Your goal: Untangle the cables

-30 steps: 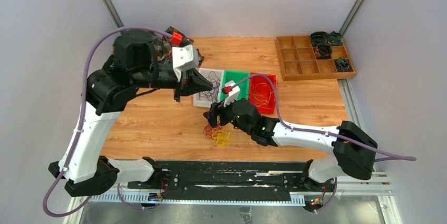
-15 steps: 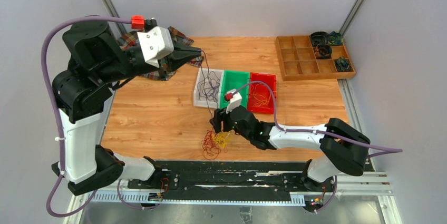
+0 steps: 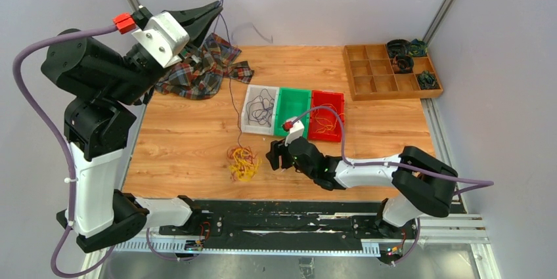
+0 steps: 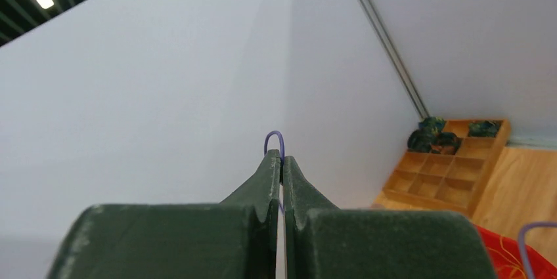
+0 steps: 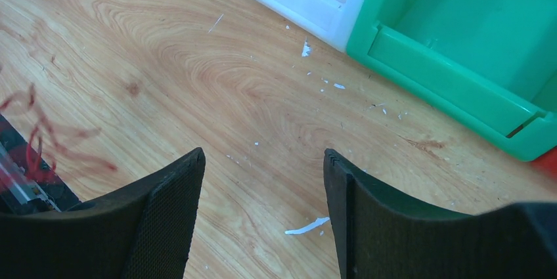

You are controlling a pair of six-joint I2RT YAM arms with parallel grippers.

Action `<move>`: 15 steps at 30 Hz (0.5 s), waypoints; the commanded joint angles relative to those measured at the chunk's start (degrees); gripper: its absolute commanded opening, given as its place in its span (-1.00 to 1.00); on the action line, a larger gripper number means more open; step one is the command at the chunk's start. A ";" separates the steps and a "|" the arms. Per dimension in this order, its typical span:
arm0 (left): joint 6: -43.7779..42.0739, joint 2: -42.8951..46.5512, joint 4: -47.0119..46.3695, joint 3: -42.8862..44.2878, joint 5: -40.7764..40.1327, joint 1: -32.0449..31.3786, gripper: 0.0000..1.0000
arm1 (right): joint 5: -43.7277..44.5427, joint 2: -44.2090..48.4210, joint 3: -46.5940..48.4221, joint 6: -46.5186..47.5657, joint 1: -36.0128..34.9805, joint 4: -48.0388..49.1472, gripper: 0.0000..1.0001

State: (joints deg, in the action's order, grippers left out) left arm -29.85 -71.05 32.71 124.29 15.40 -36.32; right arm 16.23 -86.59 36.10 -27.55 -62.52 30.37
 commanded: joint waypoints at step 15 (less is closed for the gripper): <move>-0.05 1.44 -5.74 -1.74 -0.02 0.19 -0.99 | -7.04 15.63 12.15 18.30 -0.85 -2.84 0.45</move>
State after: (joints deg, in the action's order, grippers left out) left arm -30.63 -70.43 28.82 122.52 14.41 -36.32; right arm 14.09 -71.59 41.63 -16.84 -62.52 29.91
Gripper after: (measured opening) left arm 0.017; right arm 0.714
